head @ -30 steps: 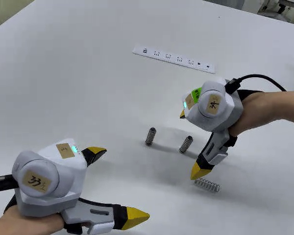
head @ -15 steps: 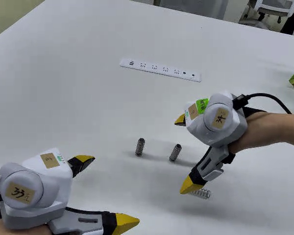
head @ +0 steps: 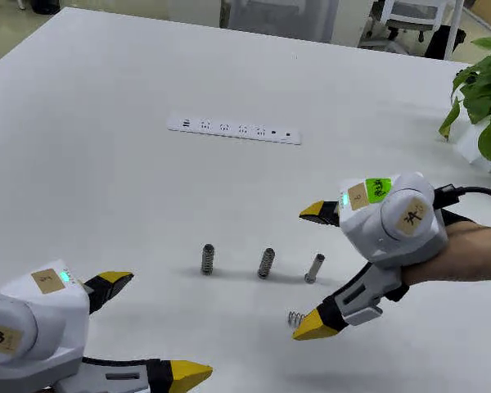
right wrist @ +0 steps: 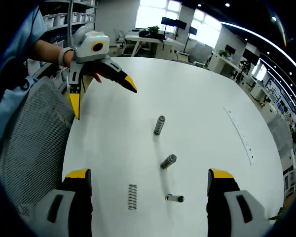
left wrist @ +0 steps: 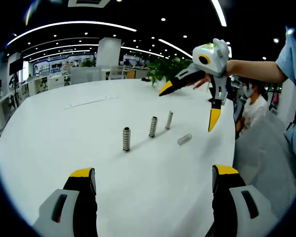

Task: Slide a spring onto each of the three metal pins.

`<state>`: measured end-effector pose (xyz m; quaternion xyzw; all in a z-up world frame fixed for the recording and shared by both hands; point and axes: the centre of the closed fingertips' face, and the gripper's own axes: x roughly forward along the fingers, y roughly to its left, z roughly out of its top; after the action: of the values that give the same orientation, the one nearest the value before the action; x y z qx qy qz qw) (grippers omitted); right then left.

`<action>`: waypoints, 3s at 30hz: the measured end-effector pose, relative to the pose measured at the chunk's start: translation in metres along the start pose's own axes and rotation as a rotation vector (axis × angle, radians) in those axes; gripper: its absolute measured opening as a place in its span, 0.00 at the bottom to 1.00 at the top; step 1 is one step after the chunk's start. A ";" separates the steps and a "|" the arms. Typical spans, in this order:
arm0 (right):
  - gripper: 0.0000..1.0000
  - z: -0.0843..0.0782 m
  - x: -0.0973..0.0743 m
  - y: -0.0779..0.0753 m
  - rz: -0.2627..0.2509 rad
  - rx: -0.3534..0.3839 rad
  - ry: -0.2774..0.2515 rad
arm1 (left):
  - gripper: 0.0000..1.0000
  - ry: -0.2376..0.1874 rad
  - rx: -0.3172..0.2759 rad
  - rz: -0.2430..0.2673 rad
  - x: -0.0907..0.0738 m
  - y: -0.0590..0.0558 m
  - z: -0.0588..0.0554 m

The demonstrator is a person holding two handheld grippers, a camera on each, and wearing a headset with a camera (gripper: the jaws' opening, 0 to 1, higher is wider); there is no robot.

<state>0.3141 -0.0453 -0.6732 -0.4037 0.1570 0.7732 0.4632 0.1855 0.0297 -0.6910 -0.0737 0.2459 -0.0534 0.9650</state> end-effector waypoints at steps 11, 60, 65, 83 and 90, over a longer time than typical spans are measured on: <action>0.99 -0.039 -0.029 0.013 -0.078 0.159 -0.050 | 1.00 0.022 0.025 -0.010 -0.001 -0.003 0.000; 0.99 -0.102 -0.072 0.056 -0.283 0.502 -0.188 | 0.93 0.163 0.242 -0.235 0.062 -0.053 0.002; 0.98 -0.103 -0.073 0.065 -0.286 0.520 -0.192 | 0.87 0.218 0.305 -0.287 0.084 -0.064 0.003; 0.97 -0.105 -0.076 0.071 -0.308 0.589 -0.234 | 0.46 0.243 0.398 -0.334 0.136 -0.077 0.012; 0.96 -0.109 -0.072 0.072 -0.307 0.609 -0.241 | 0.40 0.234 0.431 -0.369 0.146 -0.088 0.007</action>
<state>0.3235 -0.1925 -0.6957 -0.1723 0.2619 0.6543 0.6882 0.3106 -0.0768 -0.7377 0.0958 0.3208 -0.2866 0.8976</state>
